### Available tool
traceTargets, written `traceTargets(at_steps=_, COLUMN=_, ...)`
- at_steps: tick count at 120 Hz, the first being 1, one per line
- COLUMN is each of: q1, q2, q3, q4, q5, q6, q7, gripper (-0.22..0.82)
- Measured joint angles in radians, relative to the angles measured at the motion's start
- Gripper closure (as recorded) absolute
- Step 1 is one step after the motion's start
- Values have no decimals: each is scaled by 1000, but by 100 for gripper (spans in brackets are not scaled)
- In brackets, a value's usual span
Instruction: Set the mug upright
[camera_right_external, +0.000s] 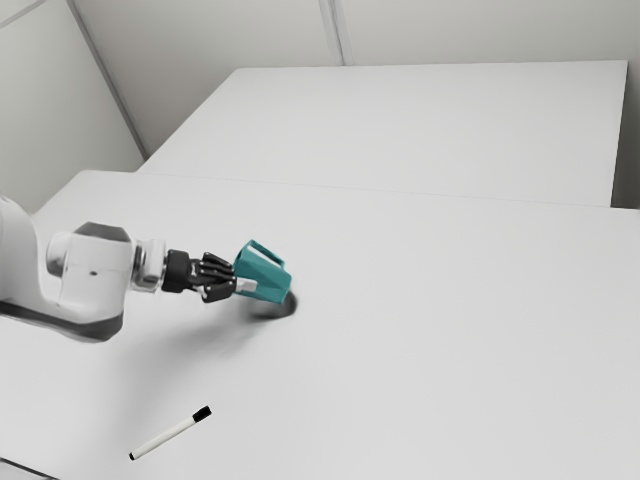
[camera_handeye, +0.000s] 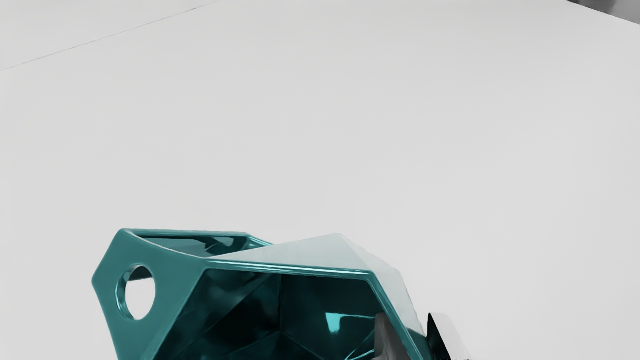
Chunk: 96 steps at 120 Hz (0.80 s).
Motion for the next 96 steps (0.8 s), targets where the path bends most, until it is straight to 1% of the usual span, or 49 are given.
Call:
traceTargets(at_steps=12, q1=7, q2=-15, q3=-10, q4=38, q5=25, q6=5, q7=-13, gripper=75)
traceTargets(at_steps=27, q1=10, q2=-59, q3=-22, q4=65, q5=185, q6=28, q7=-97, gripper=76)
traceTargets(at_steps=49, q1=2, q2=-180, q3=-44, q4=61, q5=651, q6=73, q7=-350, gripper=76)
traceTargets(at_steps=63, q1=5, q2=-224, q3=-44, q4=59, q5=913, q6=81, q7=-538, gripper=76)
traceTargets(at_steps=76, q1=5, q2=-218, q3=-42, q4=60, q5=1071, q6=85, q7=-704, gripper=76)
traceTargets(at_steps=89, q1=5, q2=-185, q3=-43, q4=65, q5=1141, q6=95, q7=-844, gripper=77)
traceTargets(at_steps=96, q1=6, q2=-175, q3=-58, q4=67, q5=1165, q6=104, q7=-911, gripper=77)
